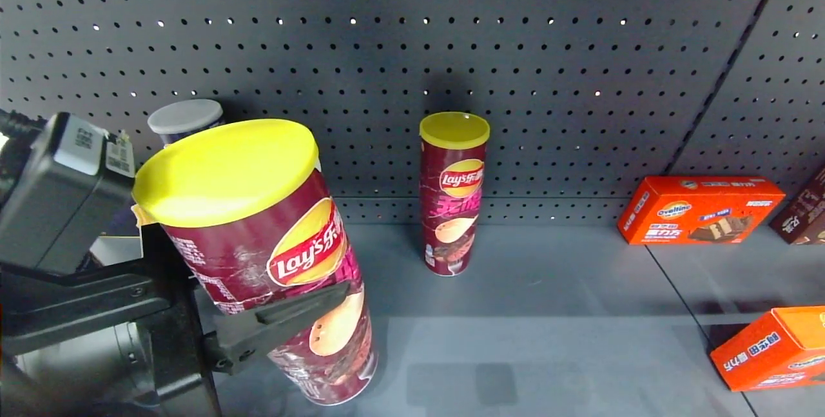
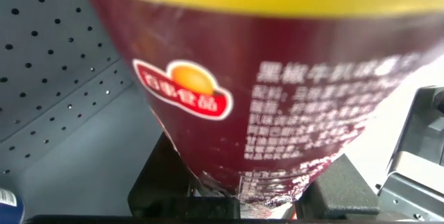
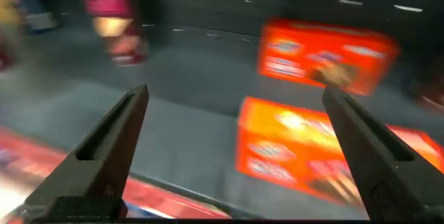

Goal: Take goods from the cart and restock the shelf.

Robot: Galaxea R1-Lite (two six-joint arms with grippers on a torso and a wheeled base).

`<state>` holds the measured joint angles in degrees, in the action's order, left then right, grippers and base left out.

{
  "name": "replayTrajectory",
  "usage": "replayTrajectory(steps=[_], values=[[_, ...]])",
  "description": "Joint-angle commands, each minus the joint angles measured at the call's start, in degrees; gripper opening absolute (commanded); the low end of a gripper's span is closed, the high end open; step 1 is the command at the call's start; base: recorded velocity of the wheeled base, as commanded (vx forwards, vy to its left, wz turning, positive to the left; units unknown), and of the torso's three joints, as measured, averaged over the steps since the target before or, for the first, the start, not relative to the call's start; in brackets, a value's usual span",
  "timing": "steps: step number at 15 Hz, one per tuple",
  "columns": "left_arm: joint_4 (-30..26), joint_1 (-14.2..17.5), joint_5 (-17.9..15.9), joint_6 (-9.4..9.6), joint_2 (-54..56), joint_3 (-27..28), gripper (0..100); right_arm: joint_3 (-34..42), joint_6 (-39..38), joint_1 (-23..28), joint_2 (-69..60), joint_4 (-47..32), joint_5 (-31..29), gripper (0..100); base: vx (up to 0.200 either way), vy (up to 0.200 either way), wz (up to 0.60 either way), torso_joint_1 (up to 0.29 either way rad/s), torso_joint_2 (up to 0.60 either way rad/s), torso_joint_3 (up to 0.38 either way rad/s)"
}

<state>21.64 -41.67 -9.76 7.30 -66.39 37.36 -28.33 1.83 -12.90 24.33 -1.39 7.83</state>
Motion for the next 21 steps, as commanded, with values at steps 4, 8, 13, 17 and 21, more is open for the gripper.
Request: replayTrajectory(steps=[4,8,13,17,21], values=[[0.2,0.4,0.6,-0.53,0.4,0.1,0,-7.8,-0.2,-13.6,21.0,0.2,3.5,100,0.000,0.000,0.00,0.000,0.00,0.000],[0.2,1.5,0.7,-0.80,0.5,0.1,0,-7.6,0.0,-19.4,32.1,12.7,11.0,100,0.000,0.000,0.00,0.000,0.00,0.000],[0.2,1.5,0.6,-0.89,0.5,-0.2,0,-10.6,1.1,-22.0,40.0,15.5,12.7,100,0.000,0.000,0.00,0.000,0.00,0.000],[0.2,1.4,0.4,-1.06,1.2,-0.2,0,-11.4,6.3,-20.9,49.0,25.5,13.4,100,0.000,0.000,0.00,0.000,0.00,0.000],[0.2,1.4,0.4,-1.15,1.5,-1.1,0,-14.6,6.4,-21.1,55.3,31.9,13.7,100,0.000,0.000,0.00,0.000,0.00,0.000]])
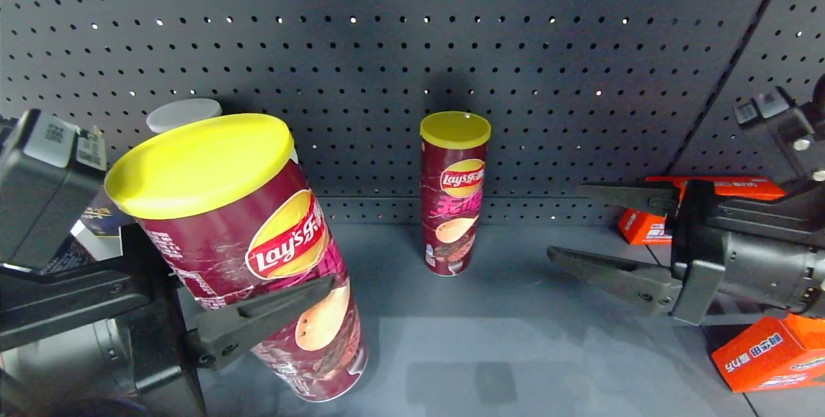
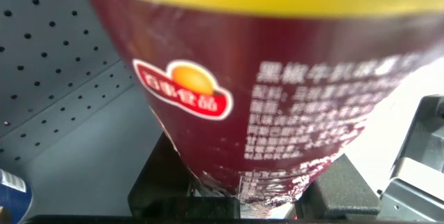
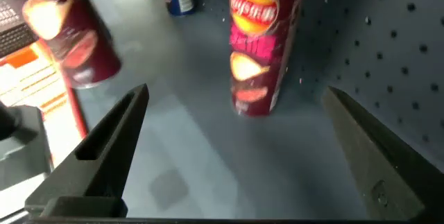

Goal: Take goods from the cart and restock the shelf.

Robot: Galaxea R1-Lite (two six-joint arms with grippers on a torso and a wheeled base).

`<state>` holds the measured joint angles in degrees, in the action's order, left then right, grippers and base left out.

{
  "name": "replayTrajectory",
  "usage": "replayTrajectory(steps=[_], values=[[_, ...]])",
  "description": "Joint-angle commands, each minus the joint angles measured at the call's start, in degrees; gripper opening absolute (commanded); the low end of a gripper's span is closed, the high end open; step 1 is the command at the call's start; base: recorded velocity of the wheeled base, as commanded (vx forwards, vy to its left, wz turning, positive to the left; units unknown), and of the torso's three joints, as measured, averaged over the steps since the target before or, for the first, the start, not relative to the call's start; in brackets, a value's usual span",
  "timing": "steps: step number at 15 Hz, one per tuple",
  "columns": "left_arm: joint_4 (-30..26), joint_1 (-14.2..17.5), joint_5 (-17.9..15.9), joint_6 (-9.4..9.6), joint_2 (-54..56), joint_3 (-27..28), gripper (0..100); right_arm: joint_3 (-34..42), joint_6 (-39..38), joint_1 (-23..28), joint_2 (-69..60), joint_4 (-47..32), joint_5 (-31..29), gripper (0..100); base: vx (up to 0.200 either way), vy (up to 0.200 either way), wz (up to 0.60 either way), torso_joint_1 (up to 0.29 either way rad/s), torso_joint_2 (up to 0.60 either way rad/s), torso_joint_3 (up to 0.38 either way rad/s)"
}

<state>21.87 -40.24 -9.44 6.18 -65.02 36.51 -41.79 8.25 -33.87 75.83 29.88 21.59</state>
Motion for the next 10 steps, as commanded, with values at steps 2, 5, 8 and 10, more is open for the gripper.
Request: replayTrajectory(steps=[2,5,8,10], values=[[0.0,0.0,-0.1,0.06,0.1,0.1,0,-2.5,0.1,-0.1,6.7,3.6,2.8,100,0.000,0.000,0.00,0.000,0.00,0.000],[0.0,0.0,0.0,-0.03,0.2,-0.1,0,-5.1,0.1,-0.2,10.5,6.6,4.5,100,0.000,0.000,0.00,0.000,0.00,0.000],[0.9,0.0,-0.1,-0.03,0.2,0.0,0,-6.8,0.1,-0.1,12.5,7.1,7.2,100,0.000,0.000,0.00,0.000,0.00,0.000],[1.8,0.0,-0.1,-0.03,0.2,0.3,0,-8.2,0.1,-0.1,14.0,7.1,7.8,100,0.000,0.000,0.00,0.000,0.00,0.000]])
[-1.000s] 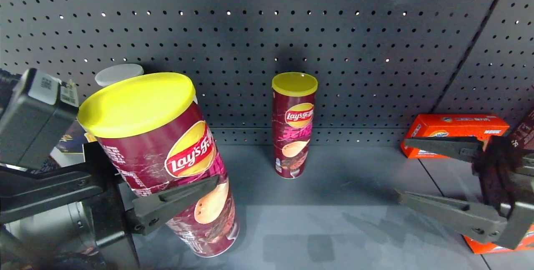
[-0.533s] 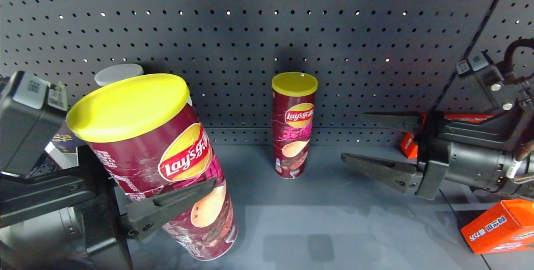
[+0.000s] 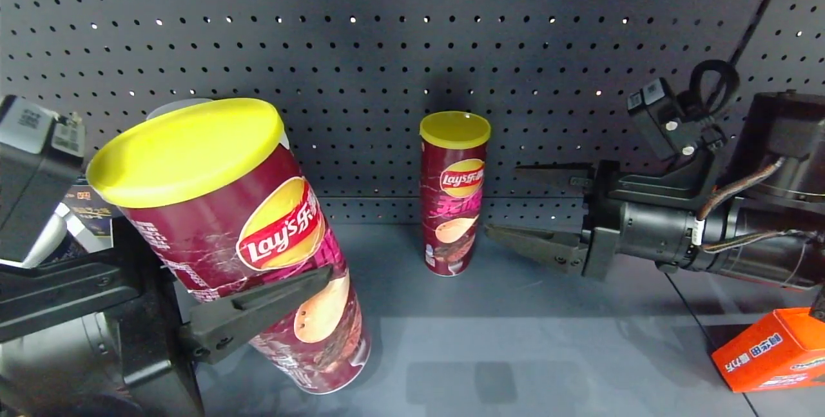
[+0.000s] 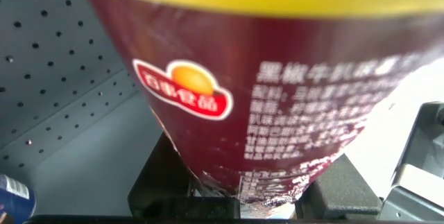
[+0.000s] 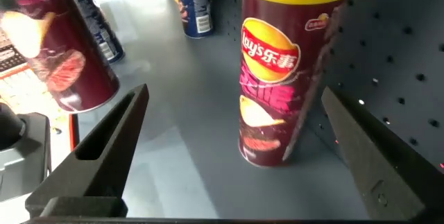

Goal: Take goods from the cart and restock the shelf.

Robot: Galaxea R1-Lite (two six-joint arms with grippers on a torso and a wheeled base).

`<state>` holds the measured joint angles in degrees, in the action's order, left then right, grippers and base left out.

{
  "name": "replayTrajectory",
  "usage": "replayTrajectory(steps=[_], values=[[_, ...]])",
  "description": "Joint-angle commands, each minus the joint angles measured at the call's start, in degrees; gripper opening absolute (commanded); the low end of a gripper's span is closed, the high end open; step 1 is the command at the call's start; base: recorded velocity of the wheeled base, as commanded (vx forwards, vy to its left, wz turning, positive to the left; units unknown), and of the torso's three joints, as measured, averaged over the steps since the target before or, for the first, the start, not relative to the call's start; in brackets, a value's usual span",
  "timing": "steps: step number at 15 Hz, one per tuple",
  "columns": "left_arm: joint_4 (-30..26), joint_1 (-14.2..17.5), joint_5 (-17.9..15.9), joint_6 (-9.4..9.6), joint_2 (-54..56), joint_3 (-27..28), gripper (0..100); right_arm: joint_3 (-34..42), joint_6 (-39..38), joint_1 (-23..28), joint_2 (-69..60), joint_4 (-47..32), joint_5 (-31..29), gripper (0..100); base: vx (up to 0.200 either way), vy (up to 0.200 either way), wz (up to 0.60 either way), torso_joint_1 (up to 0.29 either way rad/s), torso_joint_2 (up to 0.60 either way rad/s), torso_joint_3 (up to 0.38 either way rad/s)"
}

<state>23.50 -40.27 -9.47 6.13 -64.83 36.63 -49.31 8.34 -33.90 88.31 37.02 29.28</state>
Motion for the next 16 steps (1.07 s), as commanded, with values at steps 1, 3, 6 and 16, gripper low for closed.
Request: replayTrajectory(steps=[1,3,6,16], values=[[0.1,0.0,0.0,0.02,0.0,0.4,0,-1.7,0.0,0.0,2.6,0.0,0.1,100,0.000,0.000,0.00,0.000,0.00,0.000],[0.1,0.0,0.0,0.02,0.0,0.4,0,-2.6,0.0,0.2,3.7,0.0,1.3,100,0.000,0.000,0.00,0.000,0.00,0.000],[0.1,0.0,0.0,0.02,0.0,0.3,0,-5.0,0.1,0.2,7.2,0.1,2.4,100,0.000,0.000,0.00,0.000,0.00,0.000],[0.1,0.4,0.1,-0.07,0.0,0.0,0,-5.3,0.0,3.3,13.0,4.9,5.0,100,0.000,0.000,0.00,0.000,0.00,0.000]])
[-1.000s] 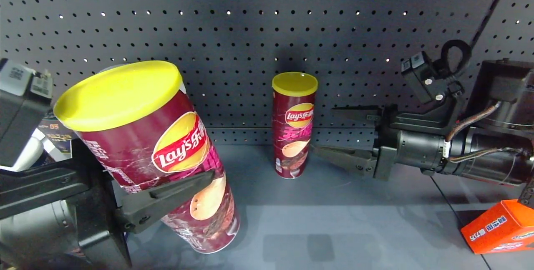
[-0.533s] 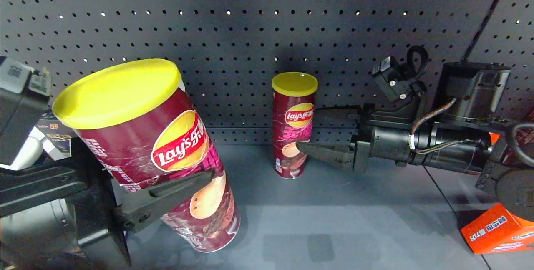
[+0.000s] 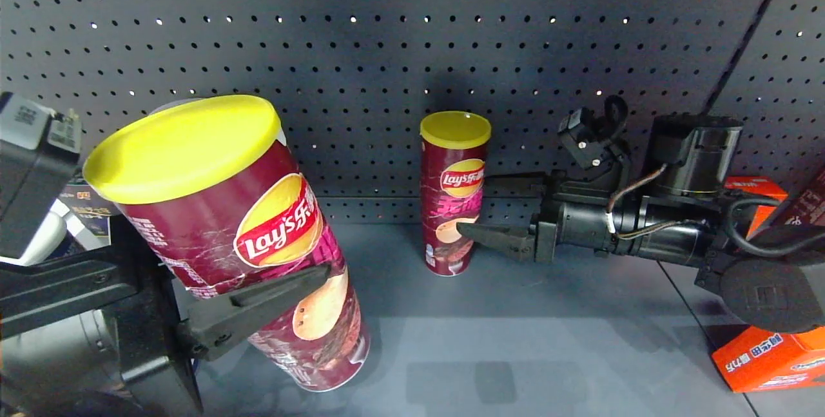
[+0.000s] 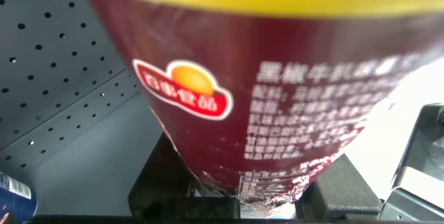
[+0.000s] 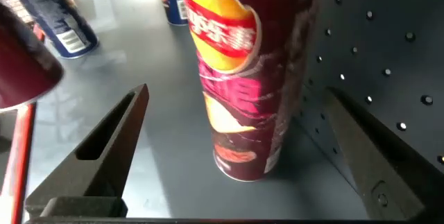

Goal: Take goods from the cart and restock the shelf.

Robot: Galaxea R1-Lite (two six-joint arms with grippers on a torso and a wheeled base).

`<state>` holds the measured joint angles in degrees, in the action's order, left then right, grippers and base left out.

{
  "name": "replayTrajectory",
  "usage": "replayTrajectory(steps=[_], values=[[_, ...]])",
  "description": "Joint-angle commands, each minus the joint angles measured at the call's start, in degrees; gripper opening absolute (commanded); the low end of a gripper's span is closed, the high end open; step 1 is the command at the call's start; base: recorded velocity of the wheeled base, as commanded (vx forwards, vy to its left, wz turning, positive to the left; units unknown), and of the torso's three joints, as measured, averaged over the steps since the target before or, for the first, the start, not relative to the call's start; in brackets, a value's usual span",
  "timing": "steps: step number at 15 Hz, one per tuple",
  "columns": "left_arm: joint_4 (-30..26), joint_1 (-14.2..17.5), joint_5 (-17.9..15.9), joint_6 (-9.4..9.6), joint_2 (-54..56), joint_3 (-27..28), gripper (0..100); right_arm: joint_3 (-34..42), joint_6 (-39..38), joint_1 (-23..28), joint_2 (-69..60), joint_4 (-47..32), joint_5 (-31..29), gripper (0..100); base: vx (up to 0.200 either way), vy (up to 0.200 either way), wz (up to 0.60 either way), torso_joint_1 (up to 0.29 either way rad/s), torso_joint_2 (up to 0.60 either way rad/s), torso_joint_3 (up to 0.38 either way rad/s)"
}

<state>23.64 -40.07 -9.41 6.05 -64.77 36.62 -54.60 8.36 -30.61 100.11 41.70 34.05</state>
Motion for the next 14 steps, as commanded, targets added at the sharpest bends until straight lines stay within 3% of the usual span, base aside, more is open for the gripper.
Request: replayTrajectory(steps=[1,5,7,14], values=[[0.0,0.2,0.0,0.02,-0.1,0.0,0,-0.1,0.0,0.0,1.8,0.6,0.8,100,0.000,0.000,0.00,0.000,0.00,0.000],[0.0,0.3,0.1,-0.16,-0.1,-0.1,0,-0.1,0.0,0.1,4.0,1.5,1.1,100,0.000,0.000,0.00,0.000,0.00,0.000],[0.0,0.3,0.1,-1.48,-0.1,-0.1,0,-0.2,0.0,0.0,5.4,1.5,1.0,100,0.000,0.000,0.00,0.000,0.00,0.000],[0.0,0.3,0.2,-1.48,-0.1,0.0,0,-0.5,0.0,0.0,8.2,3.1,0.8,100,0.000,0.000,0.00,0.000,0.00,0.000]])
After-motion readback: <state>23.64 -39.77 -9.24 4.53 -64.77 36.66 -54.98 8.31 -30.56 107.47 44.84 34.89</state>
